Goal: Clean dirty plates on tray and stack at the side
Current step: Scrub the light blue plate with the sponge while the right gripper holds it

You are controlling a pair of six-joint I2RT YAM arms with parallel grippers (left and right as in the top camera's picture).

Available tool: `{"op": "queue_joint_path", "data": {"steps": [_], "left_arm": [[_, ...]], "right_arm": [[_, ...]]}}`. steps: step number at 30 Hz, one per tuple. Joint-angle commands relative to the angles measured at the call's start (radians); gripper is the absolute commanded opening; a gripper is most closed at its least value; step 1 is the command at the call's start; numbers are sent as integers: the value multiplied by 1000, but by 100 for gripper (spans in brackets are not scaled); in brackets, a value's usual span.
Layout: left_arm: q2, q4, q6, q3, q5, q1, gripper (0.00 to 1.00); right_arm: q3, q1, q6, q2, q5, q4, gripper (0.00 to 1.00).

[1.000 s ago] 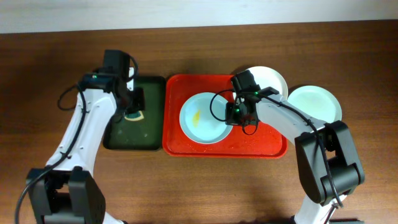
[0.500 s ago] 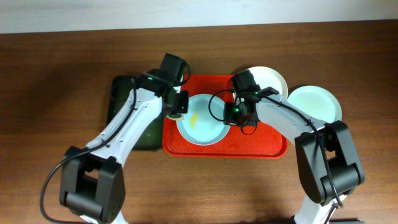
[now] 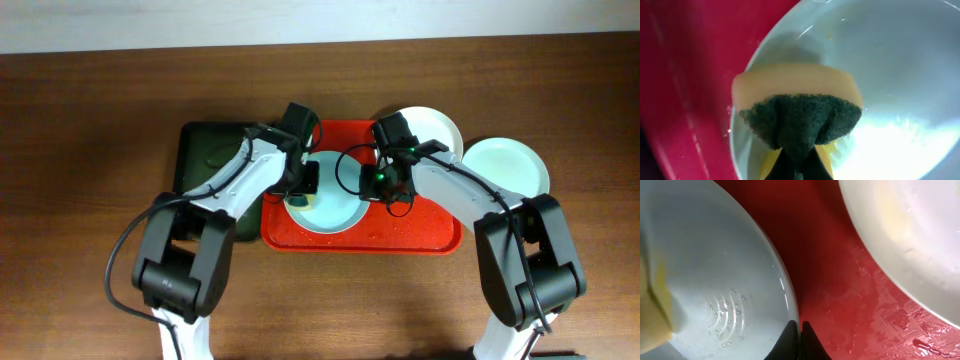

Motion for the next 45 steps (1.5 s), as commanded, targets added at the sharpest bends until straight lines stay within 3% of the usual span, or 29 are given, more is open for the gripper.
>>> {"op": "queue_joint_path", "data": {"steps": [1, 8, 14, 17, 21, 29, 36, 39, 45], "left_arm": [[35, 11, -33, 16, 17, -2, 0], [133, 21, -32, 16, 89, -2, 0], [141, 82, 16, 16, 388, -1, 0], [140, 79, 18, 36, 413, 5, 0], [109, 0, 58, 122, 393, 9, 0], [-53, -93, 39, 135, 114, 9, 0], [-44, -24, 5, 45, 69, 9, 0], [-44, -2, -70, 21, -19, 7, 0], [-8, 23, -69, 7, 16, 6, 0]], "right_arm": [[-10, 0, 4, 11, -1, 3, 4], [-10, 0, 4, 11, 2, 3, 4], [-10, 0, 4, 11, 2, 3, 4], [-10, 0, 4, 11, 2, 3, 4], [-10, 0, 4, 11, 2, 3, 4], [-10, 0, 4, 11, 21, 3, 4], [-10, 0, 3, 11, 21, -3, 4], [-10, 0, 3, 11, 21, -5, 4], [-10, 0, 3, 11, 21, -5, 4]]}}
